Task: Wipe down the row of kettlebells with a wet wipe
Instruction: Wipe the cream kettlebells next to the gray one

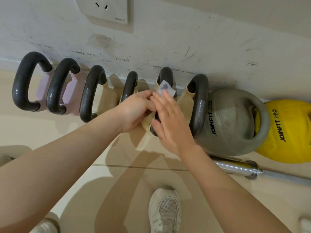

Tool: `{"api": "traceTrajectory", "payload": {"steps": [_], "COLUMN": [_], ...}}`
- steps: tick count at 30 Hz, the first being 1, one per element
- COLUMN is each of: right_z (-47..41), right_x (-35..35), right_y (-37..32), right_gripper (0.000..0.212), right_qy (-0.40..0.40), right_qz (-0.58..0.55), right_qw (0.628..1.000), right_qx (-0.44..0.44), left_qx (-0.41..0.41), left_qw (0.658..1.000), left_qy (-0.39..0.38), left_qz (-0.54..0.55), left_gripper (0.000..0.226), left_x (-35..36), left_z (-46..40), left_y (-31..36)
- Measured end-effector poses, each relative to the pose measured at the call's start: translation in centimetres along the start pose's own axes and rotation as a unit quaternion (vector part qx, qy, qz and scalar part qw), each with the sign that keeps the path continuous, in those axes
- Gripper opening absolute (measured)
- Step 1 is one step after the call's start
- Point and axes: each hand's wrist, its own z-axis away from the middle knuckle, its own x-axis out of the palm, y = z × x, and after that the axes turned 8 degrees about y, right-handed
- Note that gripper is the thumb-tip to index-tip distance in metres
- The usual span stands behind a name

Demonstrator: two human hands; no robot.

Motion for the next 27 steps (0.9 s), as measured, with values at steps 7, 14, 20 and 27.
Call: {"api": "traceTrajectory", "payload": {"steps": [7,14,20,27], "right_z": [1.9,4.7,3.9,4.6], "right_x": [0.3,1.7,2.5,2.0], "right_y": [1.2,0.7,0.5,0.2], "right_gripper": [0.048,0.048,0.027,0.039], "right_qy": [-0.033,-0.135,-0.176,-0.194], "right_qz": [0.257,0.373,0.444,0.407], "right_qw": [0.941,0.865,0.793,0.805], "right_qx": [-0.216,-0.307,-0.38,-0.386], "left_qx": [-0.023,0.01,0.032,0.045], "left_qw": [0.989,0.993,0.988,0.991], "left_qy": [0.074,0.076,0.112,0.104], "left_qz": [0.128,0.088,0.104,0.074], "left_gripper": [0.046,0.052,0.052,0.053], "left_x": [-0.5,-0.3,-1.1,-1.3], "left_z": [1.9,3.0,3.5,3.9], "left_y": [-1.4,-1.3,-1.4,-1.5]}}
